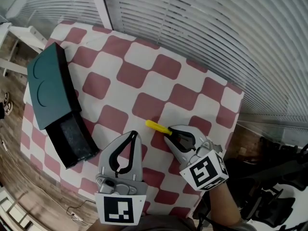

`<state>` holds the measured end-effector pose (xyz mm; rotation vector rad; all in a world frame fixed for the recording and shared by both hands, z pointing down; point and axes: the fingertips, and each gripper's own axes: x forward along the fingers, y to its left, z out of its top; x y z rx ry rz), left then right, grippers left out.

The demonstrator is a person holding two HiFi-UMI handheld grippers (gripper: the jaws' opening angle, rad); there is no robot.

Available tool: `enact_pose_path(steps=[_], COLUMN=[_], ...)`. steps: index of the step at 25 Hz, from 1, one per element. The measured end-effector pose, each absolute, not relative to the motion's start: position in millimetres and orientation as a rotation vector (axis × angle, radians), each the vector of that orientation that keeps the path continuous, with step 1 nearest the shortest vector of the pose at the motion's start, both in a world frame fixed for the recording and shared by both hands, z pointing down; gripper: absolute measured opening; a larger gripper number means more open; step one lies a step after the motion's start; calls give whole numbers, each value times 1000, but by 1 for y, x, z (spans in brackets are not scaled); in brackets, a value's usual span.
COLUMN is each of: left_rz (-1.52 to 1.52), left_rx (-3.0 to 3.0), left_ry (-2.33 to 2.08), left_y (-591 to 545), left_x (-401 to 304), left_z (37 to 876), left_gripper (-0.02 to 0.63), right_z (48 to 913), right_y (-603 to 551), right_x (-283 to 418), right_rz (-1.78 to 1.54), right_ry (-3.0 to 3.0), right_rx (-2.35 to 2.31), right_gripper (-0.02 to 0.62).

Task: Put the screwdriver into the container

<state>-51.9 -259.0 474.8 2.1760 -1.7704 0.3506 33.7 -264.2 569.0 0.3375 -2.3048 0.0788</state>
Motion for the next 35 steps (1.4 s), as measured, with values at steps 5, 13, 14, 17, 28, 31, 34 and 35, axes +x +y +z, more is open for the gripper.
enact_pose_path(steps=[5, 13, 14, 17, 28, 31, 34, 35], left_rz=[363, 260, 233, 161, 145, 152, 140, 146], left_rx=[2229, 2306, 2308, 2316, 2417, 2390, 2338, 2327], left_ry=[-1819, -1966, -1991, -2049, -2264, -2307, -2340, -2358], left_y=[-249, -214, -208, -186, -109, -88, -72, -69], left_x=[-50, -43, -43, -40, -36, -39, -48, -53], left_z=[449, 380, 369, 336, 260, 254, 250, 248], left_gripper=[0, 0, 0, 0, 0, 0, 0, 0], right_z=[530, 430, 414, 366, 241, 231, 225, 223], right_y=[-258, -232, -227, -206, -131, -109, -90, -85], right_x=[28, 28, 29, 32, 16, 11, 0, -5], right_rz=[75, 0, -12, -36, -206, -207, -214, -221], right_ry=[-2383, -2563, -2591, -2670, -2912, -2927, -2944, -2954], right_rx=[384, 504, 524, 574, 605, 578, 534, 517], right_gripper=[95, 95, 95, 95, 95, 95, 95, 95])
